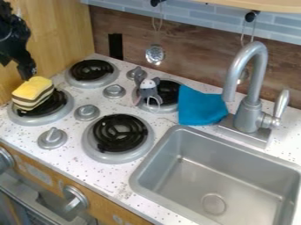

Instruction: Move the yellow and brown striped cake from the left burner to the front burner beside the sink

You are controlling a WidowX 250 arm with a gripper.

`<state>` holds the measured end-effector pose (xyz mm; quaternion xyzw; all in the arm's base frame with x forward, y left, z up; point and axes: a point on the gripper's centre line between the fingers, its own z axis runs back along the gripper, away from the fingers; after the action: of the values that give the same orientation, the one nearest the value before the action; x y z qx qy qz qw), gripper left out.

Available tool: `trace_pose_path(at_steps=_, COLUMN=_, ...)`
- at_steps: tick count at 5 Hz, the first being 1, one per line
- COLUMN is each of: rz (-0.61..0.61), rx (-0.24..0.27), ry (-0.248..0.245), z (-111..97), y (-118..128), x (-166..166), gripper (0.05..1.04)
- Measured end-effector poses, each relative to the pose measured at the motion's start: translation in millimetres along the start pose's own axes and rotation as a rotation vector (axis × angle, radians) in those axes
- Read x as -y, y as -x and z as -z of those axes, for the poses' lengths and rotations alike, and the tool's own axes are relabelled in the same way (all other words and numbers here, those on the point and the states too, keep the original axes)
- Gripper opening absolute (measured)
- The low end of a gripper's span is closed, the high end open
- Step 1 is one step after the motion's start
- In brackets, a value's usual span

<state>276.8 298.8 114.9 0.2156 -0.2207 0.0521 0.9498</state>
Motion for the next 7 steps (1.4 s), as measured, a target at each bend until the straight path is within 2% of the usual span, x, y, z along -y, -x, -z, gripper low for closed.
trace_pose_path(at_steps=1, rz=0.019, rx=-0.040, ry=0.019, z=12.9, y=8.6, x=5.0, gripper=1.010)
trace_pose_path(at_steps=2, rz=0.024, rx=-0.077, ry=0.070, z=20.7, y=15.8, x=15.3, gripper=1.010)
trace_pose_path(at_steps=4, rz=0.027, rx=-0.095, ry=0.148, z=37.9, y=14.9, x=35.1, gripper=1.010)
trace_pose_path(at_steps=7, rz=-0.005, rx=-0.133, ry=0.076, z=60.3, y=10.6, x=26.9, gripper=1.010)
